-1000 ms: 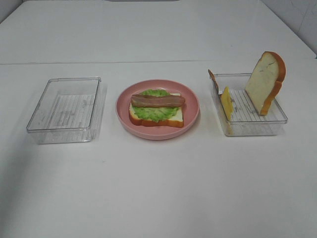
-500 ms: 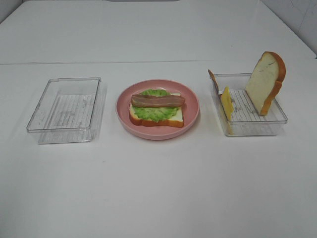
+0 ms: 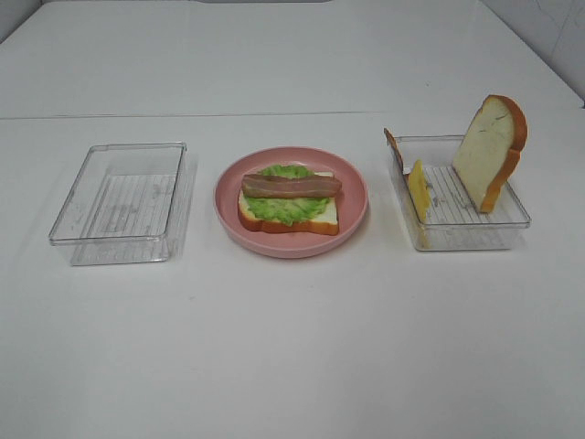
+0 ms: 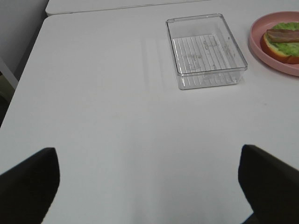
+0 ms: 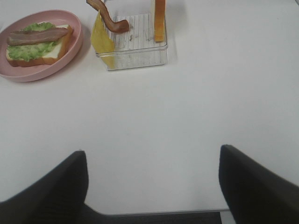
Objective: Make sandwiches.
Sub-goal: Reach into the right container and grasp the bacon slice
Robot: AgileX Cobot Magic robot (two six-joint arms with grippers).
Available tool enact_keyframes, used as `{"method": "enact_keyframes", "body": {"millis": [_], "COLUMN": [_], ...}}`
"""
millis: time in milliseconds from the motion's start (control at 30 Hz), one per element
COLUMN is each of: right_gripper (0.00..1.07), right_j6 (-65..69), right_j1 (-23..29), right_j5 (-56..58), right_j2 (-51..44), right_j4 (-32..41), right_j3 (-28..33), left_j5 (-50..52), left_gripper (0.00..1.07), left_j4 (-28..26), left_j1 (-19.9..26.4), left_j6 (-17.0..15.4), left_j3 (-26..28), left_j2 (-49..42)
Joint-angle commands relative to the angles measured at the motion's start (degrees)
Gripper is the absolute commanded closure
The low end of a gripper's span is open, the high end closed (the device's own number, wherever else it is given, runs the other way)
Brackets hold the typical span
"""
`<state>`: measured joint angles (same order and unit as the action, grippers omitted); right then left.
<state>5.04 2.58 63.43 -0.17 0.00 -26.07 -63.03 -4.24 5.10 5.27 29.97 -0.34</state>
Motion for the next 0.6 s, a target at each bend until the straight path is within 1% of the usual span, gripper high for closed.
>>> {"method": "enact_keyframes", "body": {"millis": [33,133,167,533,600], "right_gripper": [0.32,0.32,0.32,0.32,0.25], "right_j6": [-0.29,-0.29,-0.29,-0.29,-0.29], "right_j1": [0.00,0.00,0.00,0.00,0.00], "right_j5": [-0.46,-0.46,-0.46,-0.46,-0.52], "right_j2": [-1.38,-1.43,-1.43,-1.43,-1.26], "right_j4": [-0.86,-0.86,-0.86,-2.12,-3.84], "right_j3": [0.17,0.17,0.17,0.17,-0.06], "left_j5": [1.26,1.26,1.38,1.38,1.38], "left_gripper": [0.12,0.12,0.12,0.12,0.12], "left_j4": [0.80,0.80,0.74,0.69,0.69], "left_j1": [-0.06,-0.06,-0.06,-0.06,-1.15], "left_j6": [-2.35,-3.04,-4.58,-4.53,-4.47], "left_j3": [-0.34,-0.34,-0.34,-0.34,-0.34], "left_j2": [-0.86,-0.86,-0.86,-1.03,-1.03]}}
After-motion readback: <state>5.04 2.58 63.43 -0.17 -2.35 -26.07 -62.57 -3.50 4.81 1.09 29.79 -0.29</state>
